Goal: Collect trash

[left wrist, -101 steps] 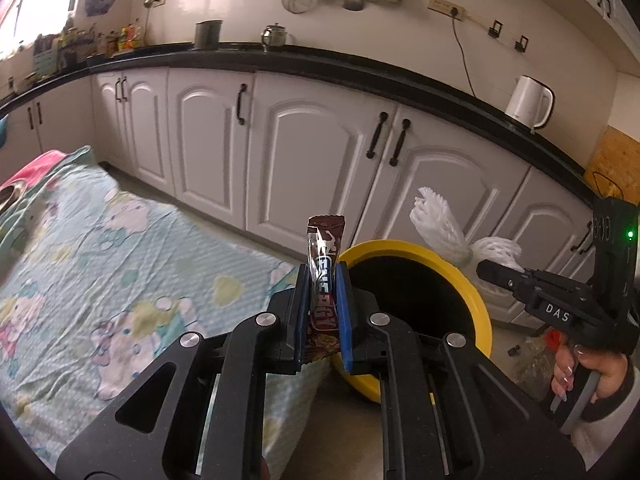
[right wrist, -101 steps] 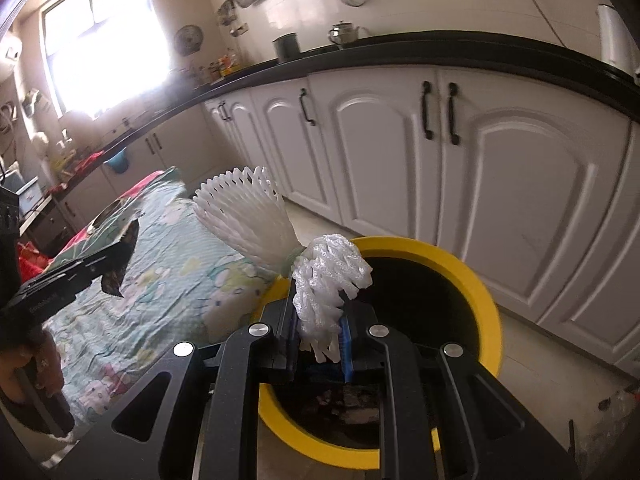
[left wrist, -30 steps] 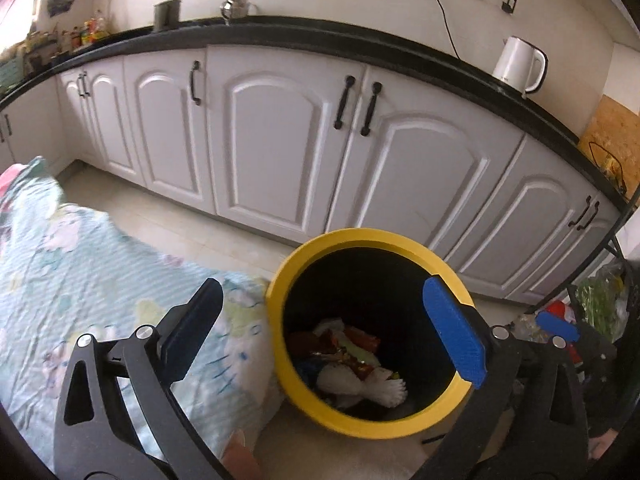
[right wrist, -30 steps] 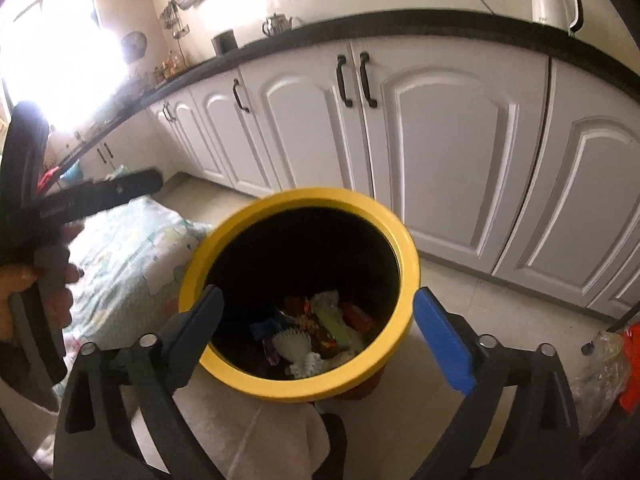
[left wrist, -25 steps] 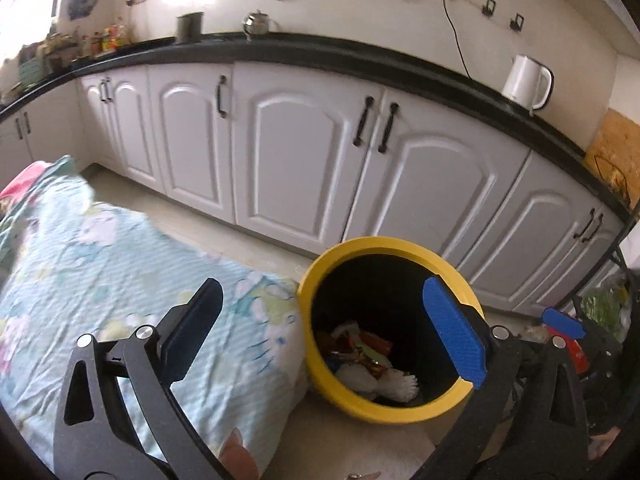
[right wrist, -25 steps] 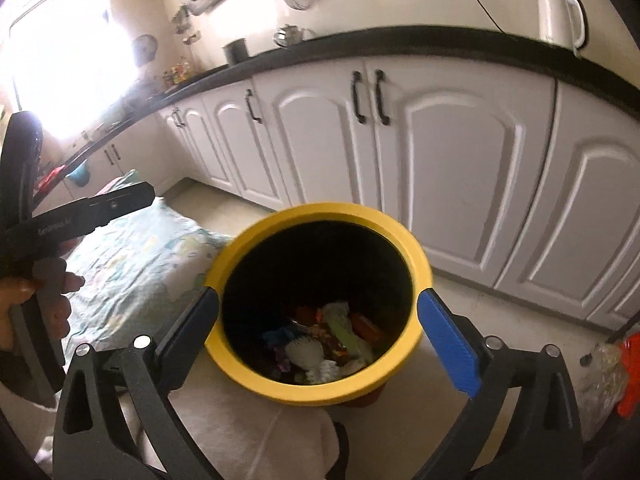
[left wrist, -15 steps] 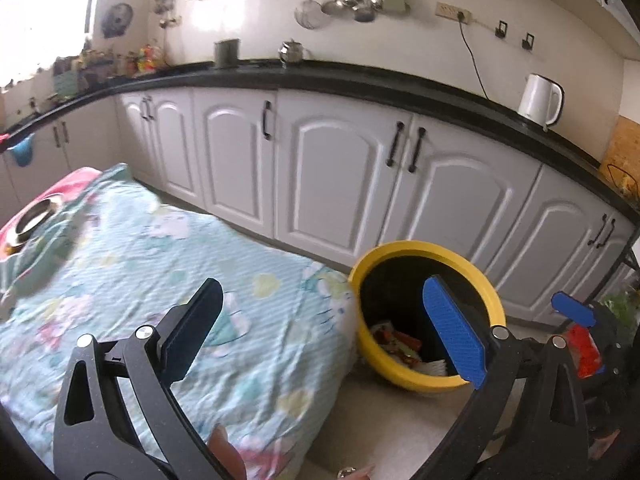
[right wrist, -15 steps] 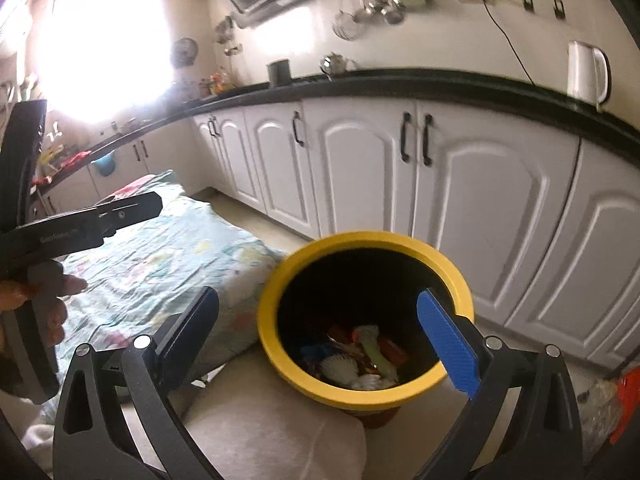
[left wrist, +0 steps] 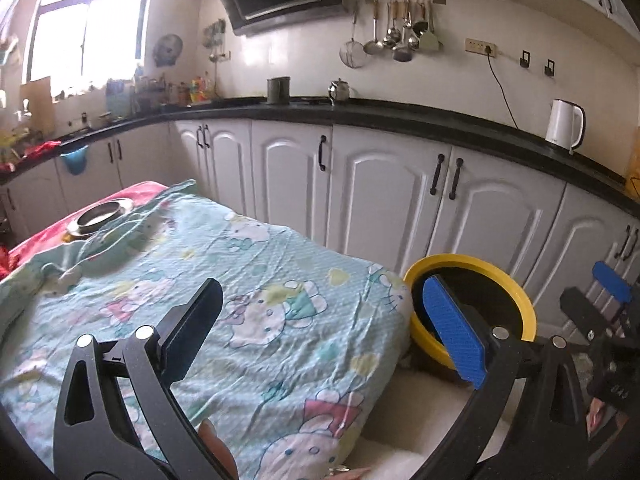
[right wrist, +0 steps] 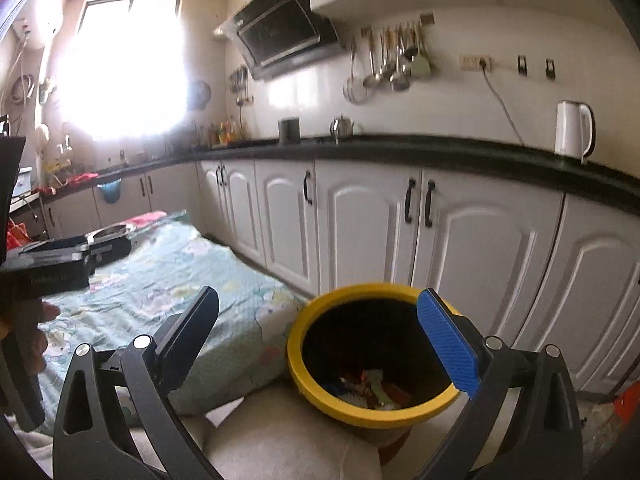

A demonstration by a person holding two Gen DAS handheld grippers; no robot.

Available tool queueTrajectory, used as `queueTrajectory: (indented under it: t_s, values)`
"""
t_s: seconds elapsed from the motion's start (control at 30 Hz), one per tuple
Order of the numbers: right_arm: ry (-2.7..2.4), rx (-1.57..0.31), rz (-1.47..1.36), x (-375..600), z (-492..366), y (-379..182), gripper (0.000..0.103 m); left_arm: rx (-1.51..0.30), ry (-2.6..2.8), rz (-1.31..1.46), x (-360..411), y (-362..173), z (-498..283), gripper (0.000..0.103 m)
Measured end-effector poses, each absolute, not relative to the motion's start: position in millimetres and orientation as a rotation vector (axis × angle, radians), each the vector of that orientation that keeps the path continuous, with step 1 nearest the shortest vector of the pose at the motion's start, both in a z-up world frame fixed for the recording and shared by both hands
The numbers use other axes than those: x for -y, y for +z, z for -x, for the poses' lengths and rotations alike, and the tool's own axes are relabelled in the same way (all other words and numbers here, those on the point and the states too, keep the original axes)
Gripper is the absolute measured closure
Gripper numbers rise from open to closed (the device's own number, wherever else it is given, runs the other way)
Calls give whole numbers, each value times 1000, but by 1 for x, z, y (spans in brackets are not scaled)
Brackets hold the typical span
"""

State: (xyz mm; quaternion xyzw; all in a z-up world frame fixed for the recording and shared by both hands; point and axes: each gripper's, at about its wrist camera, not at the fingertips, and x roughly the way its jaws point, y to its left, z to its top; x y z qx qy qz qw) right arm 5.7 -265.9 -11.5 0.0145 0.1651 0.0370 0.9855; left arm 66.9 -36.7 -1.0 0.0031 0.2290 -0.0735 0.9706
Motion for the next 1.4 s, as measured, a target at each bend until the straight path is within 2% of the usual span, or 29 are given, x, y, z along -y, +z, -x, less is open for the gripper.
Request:
queueTrajectory:
  t_s: [0.33, 1.4]
  values:
    - [62, -267, 9, 258, 3, -23, 6, -438, -143, 51, 32, -23, -48, 11]
    - [92, -277, 35, 248, -1, -29, 6, -436, -136, 69, 28, -23, -47, 11]
